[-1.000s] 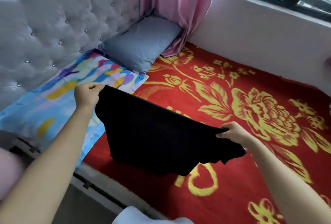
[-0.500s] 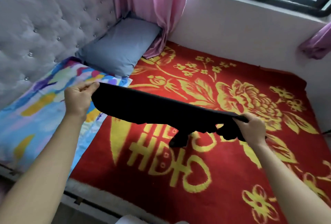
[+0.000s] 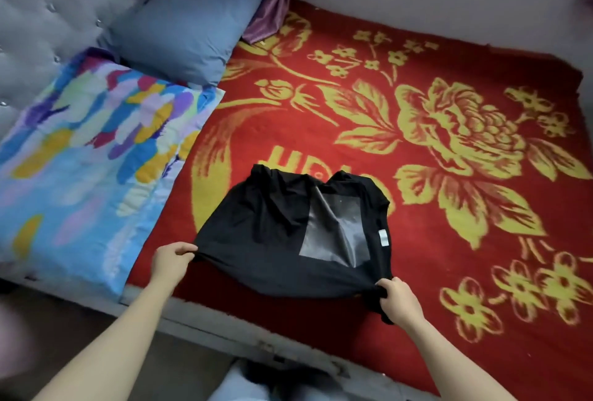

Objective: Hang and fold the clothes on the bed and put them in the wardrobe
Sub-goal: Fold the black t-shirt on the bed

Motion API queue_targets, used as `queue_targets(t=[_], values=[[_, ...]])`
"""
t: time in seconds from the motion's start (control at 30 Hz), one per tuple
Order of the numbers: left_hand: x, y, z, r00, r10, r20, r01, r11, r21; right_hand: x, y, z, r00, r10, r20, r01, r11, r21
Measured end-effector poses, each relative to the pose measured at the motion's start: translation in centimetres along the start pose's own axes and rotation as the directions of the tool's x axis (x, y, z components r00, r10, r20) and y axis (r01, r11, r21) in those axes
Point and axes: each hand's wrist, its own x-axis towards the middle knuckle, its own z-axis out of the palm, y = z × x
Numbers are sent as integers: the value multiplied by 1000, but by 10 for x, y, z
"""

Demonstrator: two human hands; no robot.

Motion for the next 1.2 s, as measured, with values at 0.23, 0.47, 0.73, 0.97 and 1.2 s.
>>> queue_targets(t=[0.23, 0.47, 0.73, 0.97, 1.2], values=[[-8, -5, -10, 987, -150, -57, 159, 951, 265, -6, 3, 1, 1000, -11, -13, 12, 999, 49], [-16, 52, 31, 989, -66, 134, -7, 878, 478, -39, -23, -14, 846, -428, -317, 357, 898, -259], [-38, 111, 103, 926, 82, 368, -279, 807, 521, -42, 18, 52, 982, -83, 169, 122, 963, -238], [-44, 143, 151, 854, 172, 491, -444, 733, 515, 1, 41, 46, 963, 237, 129, -259, 944, 204], [-29, 168, 177, 774, 292, 561, -531, 783, 324, 67, 79, 54, 869, 439, 229, -490, 700, 519]])
